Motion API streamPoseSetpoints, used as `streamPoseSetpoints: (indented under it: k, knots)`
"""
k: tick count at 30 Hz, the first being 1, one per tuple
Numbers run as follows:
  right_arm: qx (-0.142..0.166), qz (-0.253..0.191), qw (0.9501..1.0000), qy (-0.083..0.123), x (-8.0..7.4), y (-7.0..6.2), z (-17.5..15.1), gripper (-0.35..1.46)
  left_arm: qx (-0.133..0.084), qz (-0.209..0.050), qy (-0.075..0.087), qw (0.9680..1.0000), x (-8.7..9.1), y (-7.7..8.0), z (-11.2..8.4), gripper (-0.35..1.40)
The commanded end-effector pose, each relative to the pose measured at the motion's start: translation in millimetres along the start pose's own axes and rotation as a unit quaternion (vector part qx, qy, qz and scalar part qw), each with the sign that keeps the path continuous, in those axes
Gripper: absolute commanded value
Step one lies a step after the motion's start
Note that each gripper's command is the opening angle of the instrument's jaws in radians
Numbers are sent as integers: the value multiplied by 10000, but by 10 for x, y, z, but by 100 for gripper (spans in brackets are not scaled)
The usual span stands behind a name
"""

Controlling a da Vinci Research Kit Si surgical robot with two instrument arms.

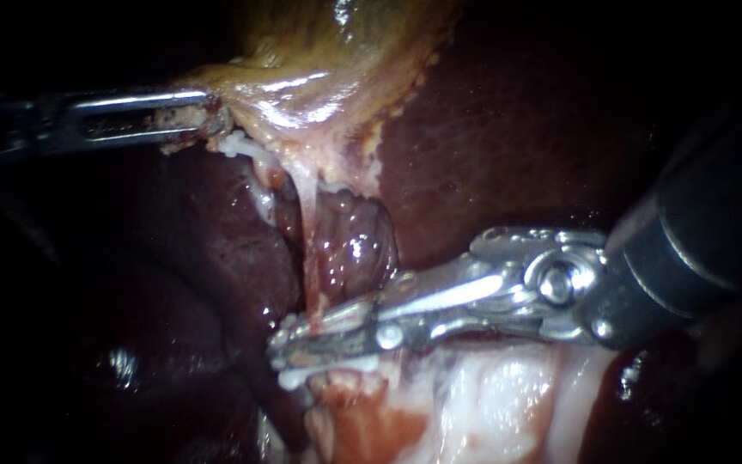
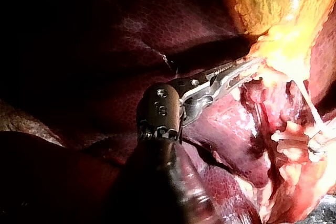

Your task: Going back second clip right tube

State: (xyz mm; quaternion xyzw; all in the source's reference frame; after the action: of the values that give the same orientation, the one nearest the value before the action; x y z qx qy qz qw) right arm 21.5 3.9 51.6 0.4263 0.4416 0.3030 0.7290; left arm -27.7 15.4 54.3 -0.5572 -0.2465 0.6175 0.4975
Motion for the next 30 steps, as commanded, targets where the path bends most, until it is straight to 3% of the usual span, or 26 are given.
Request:
streamPoseSetpoints:
  k: [1,4,7,13,16,18,20,30]
  knots:
    - [-11,-2,10000,-10,-1,0,2,-35,1,1,1,10000,0,0,0,-35]
    - [-17,7,10000,94,-5,1,9,21,1,1,1,10000,0,0,0,-35]
    - [-92,-96,9998,158,-7,6,20,42,3,1,2,10000,0,1,1,-35]
    - [-129,-360,9990,215,-14,25,33,48,6,1,4,10000,0,2,1,-35]
    - [-251,-667,9974,142,-19,36,33,48,7,1,4,10000,0,2,1,-35]
    - [-501,-908,9945,120,-20,41,31,49,7,1,4,10000,0,3,1,-35]
    - [-801,-1016,9913,233,-21,45,27,49,8,1,5,10000,0,3,1,-35]
    - [-998,-1571,9821,292,-30,52,-10,49,11,0,6,10000,-1,6,-1,-35]
